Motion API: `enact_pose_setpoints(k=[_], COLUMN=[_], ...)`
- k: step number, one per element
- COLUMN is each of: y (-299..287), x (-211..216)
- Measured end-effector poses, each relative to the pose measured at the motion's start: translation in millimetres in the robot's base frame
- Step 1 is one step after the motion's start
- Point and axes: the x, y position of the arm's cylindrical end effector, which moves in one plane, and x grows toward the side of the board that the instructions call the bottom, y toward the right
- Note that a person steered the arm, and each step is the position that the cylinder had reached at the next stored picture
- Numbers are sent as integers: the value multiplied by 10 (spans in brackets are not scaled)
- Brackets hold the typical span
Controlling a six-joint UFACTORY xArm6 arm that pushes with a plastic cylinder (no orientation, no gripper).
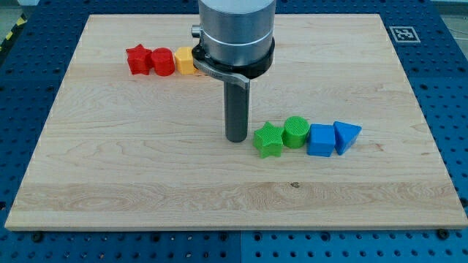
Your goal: Separate the blue blocks and green blocks from each other
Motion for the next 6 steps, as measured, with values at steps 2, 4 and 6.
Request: enact_pose_setpoints(k=[2, 4, 6], y=[149, 599, 1172], x=[210, 210, 210])
